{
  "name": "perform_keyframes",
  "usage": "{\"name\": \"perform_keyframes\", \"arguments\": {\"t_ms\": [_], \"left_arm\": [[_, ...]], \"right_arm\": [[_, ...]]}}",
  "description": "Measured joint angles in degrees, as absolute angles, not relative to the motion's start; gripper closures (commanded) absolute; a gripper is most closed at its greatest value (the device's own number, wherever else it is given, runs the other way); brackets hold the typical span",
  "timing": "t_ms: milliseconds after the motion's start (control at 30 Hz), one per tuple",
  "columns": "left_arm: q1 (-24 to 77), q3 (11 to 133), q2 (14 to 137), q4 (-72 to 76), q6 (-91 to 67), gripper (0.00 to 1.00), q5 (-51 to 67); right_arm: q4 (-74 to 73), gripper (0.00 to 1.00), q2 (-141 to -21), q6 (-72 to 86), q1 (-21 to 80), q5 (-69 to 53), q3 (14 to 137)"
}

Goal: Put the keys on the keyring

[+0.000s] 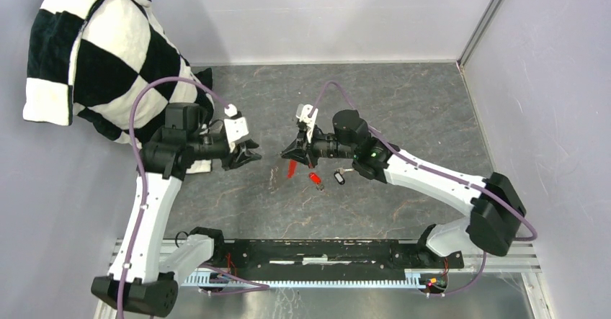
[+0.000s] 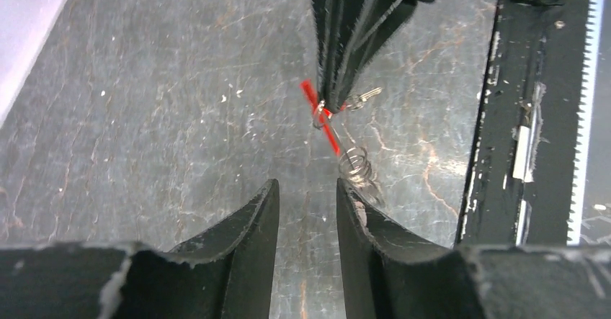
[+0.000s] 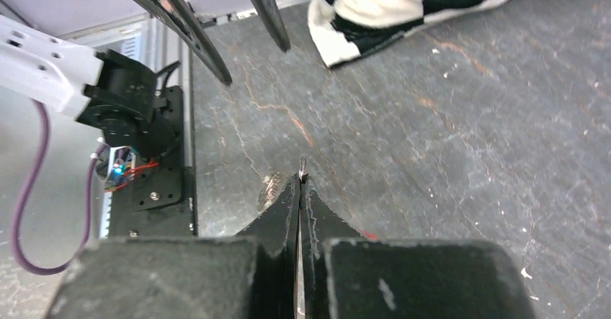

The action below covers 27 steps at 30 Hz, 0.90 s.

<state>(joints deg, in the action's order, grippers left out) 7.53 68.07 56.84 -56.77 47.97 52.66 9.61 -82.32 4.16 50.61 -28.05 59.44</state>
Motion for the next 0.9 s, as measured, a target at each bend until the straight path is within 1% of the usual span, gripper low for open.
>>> {"name": "perform_keyframes", "arguments": {"t_ms": [133, 233, 600, 833, 900], "left_arm": [[7.81, 65.87, 51.75, -57.91, 49.28, 0.58, 55.77], [7.97, 65.60, 50.26, -58.37, 49.76, 0.57, 57.82], [9.61, 65.60, 49.93, -61.63, 51.62, 0.61, 62.52], [11.40, 65.25, 49.25, -64.31, 53.19, 0.60, 63.05], [11.40, 65.17, 49.15, -64.23, 53.21, 0.58, 63.05]], "right_arm": [[8.86, 1.00, -78.56, 3.22, 52.66, -27.94, 59.44], [7.84, 1.00, -76.97, 2.39, 54.19, -27.99, 59.55], [2.98, 1.00, -76.60, -0.38, 57.56, -28.27, 61.95], [2.70, 1.00, -76.55, -1.04, 58.61, -28.23, 63.90], [2.70, 1.00, -76.55, -1.23, 58.92, -28.23, 64.14]]}}
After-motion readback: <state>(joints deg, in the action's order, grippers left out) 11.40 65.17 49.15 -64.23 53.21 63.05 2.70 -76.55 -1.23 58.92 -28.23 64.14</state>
